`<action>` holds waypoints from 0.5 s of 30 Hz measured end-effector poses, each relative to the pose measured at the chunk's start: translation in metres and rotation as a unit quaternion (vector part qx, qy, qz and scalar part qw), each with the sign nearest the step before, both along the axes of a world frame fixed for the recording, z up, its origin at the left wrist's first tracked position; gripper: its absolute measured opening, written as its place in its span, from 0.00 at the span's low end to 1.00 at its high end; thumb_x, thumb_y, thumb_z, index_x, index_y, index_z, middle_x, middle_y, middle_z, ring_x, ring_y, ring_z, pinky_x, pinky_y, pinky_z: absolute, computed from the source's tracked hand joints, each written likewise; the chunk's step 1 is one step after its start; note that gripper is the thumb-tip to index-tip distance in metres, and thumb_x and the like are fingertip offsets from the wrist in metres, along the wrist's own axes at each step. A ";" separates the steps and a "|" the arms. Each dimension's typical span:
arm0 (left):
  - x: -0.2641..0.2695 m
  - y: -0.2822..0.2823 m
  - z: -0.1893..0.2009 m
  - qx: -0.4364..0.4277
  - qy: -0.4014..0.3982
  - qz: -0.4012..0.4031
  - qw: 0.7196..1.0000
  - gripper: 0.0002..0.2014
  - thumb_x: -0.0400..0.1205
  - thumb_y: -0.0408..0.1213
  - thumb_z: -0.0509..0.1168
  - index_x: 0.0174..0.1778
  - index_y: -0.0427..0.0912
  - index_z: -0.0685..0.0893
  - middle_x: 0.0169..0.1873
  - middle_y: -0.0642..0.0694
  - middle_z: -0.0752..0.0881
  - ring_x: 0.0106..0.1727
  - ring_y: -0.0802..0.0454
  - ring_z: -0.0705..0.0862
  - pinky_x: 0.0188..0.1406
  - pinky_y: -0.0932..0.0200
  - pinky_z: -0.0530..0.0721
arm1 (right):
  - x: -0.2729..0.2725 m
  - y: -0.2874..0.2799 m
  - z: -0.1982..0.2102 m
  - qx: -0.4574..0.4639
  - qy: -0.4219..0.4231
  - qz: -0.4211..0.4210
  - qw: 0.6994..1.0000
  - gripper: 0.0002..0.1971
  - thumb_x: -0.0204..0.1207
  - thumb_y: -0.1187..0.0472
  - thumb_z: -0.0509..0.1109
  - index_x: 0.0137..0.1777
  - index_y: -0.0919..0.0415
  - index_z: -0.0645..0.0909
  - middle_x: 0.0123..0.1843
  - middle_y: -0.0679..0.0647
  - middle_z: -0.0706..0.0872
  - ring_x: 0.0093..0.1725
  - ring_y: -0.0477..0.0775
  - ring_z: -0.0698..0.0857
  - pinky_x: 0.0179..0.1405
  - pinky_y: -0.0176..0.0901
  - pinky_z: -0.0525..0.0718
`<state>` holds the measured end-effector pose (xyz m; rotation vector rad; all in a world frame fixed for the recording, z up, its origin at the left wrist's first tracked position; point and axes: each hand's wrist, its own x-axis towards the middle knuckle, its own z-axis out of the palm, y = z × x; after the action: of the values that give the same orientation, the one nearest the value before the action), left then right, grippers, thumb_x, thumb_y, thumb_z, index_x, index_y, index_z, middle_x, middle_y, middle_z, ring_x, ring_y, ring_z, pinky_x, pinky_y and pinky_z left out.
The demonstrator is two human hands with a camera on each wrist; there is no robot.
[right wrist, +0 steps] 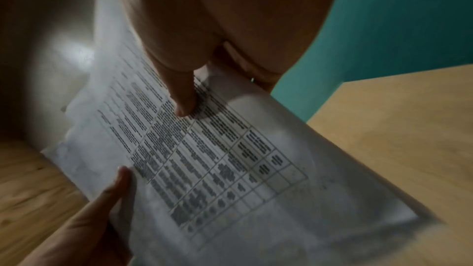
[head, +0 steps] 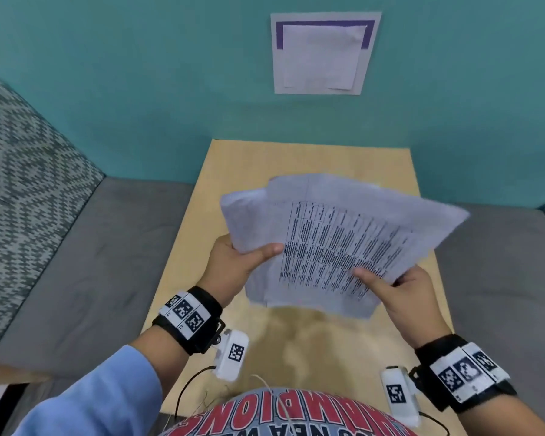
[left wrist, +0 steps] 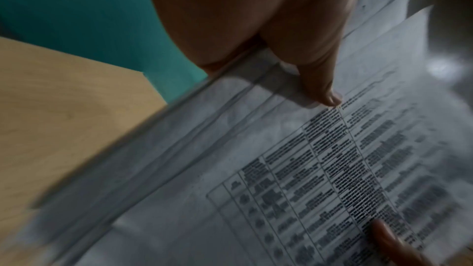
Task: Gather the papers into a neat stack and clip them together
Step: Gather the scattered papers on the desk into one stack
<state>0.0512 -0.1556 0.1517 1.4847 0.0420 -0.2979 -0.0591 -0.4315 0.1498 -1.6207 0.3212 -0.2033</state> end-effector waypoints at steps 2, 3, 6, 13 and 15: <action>0.002 -0.002 -0.014 0.022 0.002 -0.012 1.000 0.13 0.78 0.27 0.81 0.55 0.46 0.94 0.53 0.50 0.98 0.55 0.55 0.96 0.57 0.57 0.94 | 0.002 0.000 -0.014 -0.010 0.016 0.001 1.000 0.09 0.74 0.68 0.83 0.51 0.56 0.93 0.48 0.40 0.97 0.53 0.41 0.95 0.55 0.40 0.91; 0.002 -0.002 -0.024 0.047 0.004 -0.020 0.999 0.14 0.78 0.28 0.81 0.57 0.46 0.94 0.55 0.48 0.98 0.55 0.55 0.96 0.58 0.56 0.94 | 0.004 -0.001 -0.025 -0.014 0.033 0.000 0.999 0.11 0.74 0.68 0.83 0.50 0.50 0.94 0.49 0.41 0.97 0.54 0.44 0.95 0.57 0.42 0.90; 0.001 -0.002 -0.053 0.135 0.018 -0.059 0.989 0.14 0.79 0.32 0.82 0.62 0.42 0.94 0.57 0.46 0.97 0.59 0.52 0.95 0.66 0.45 0.91 | 0.009 -0.002 -0.064 -0.036 0.107 -0.025 0.993 0.11 0.74 0.64 0.84 0.46 0.43 0.95 0.47 0.44 0.97 0.55 0.56 0.94 0.63 0.58 0.90; 0.013 -0.003 -0.045 0.136 -0.007 -0.043 0.990 0.09 0.80 0.35 0.81 0.55 0.41 0.96 0.52 0.49 0.98 0.52 0.56 0.96 0.55 0.59 0.92 | 0.029 -0.009 -0.062 -0.028 0.095 -0.079 0.992 0.08 0.74 0.61 0.85 0.51 0.56 0.93 0.48 0.50 0.96 0.47 0.37 0.94 0.58 0.52 0.91; 0.015 -0.002 -0.039 0.133 -0.020 -0.052 0.989 0.08 0.79 0.35 0.82 0.53 0.47 0.95 0.49 0.54 0.98 0.49 0.62 0.95 0.49 0.66 0.91 | 0.027 -0.012 -0.061 -0.013 0.091 -0.077 0.993 0.11 0.73 0.62 0.86 0.55 0.59 0.93 0.51 0.52 0.97 0.51 0.45 0.95 0.56 0.50 0.90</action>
<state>0.0660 -0.1580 0.1127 1.7619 -0.0290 -0.3557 -0.0323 -0.4436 0.0886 -1.6441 0.5871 -0.1782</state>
